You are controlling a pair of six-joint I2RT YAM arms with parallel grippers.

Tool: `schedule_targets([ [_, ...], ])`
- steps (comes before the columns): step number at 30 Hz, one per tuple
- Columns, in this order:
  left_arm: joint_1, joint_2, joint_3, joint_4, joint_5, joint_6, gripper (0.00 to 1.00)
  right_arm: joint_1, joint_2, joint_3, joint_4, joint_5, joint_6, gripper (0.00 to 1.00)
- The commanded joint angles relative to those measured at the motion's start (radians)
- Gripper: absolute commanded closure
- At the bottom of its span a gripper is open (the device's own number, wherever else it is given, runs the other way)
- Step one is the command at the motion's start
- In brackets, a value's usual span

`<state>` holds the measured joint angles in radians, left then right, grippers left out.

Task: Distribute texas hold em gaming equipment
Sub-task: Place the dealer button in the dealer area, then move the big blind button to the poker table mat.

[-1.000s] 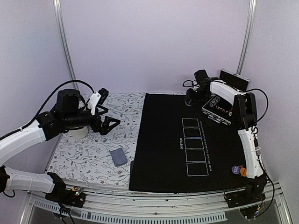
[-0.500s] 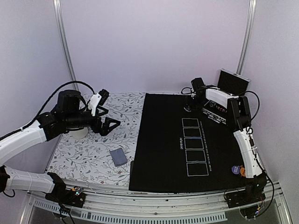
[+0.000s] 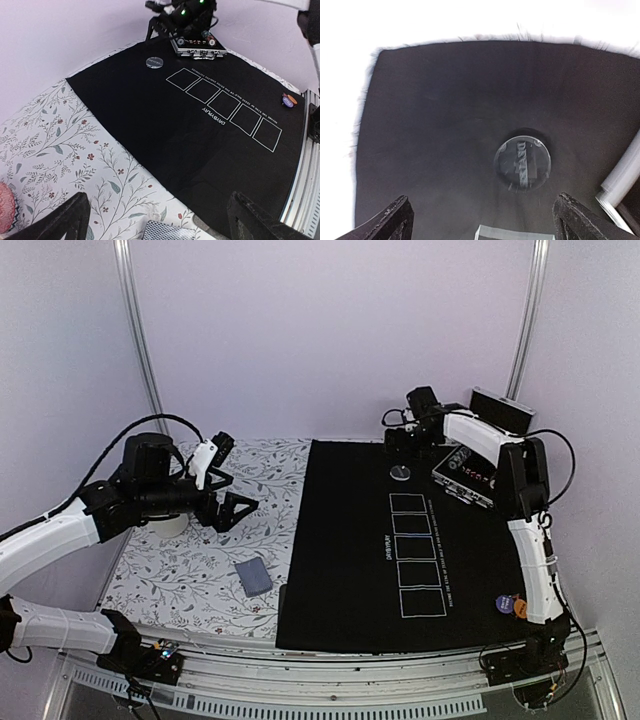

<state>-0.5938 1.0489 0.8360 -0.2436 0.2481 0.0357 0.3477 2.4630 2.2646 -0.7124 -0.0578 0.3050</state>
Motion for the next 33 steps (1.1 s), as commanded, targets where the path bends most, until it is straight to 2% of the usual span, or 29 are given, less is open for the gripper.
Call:
schedule_targets([
  [1,-0.014,-0.015,-0.012,0.022,0.007,0.012,0.02,0.021,-0.387,-0.147,-0.043,0.054,-0.096,0.01],
  [4,-0.015,-0.018,-0.014,0.022,0.005,0.011,0.02,0.020,-0.588,-0.382,-0.117,0.153,-0.076,0.02],
  [7,-0.015,-0.020,-0.014,0.021,-0.001,0.011,0.02,0.025,-0.795,-0.714,-0.207,0.300,0.026,0.01],
  [10,-0.015,-0.018,-0.014,0.019,-0.002,0.009,0.02,0.034,-0.944,-0.987,-0.294,0.307,0.182,0.01],
  [13,-0.017,-0.019,-0.015,0.019,-0.001,0.006,0.02,0.061,-1.065,-1.173,-0.377,0.302,0.320,0.01],
  [16,-0.018,-0.021,-0.017,0.019,0.004,0.000,0.02,0.117,-1.183,-1.320,-0.330,0.226,0.423,0.01],
  [20,-0.022,-0.023,-0.017,0.019,0.004,0.000,0.02,0.153,-1.250,-1.437,-0.335,0.213,0.528,0.01],
  [24,-0.029,-0.025,-0.018,0.019,0.004,0.001,0.02,0.163,-1.241,-1.492,-0.430,0.253,0.598,0.01],
  [33,-0.034,-0.026,-0.017,0.019,0.006,0.000,0.02,0.173,-1.229,-1.538,-0.352,0.261,0.643,0.01],
])
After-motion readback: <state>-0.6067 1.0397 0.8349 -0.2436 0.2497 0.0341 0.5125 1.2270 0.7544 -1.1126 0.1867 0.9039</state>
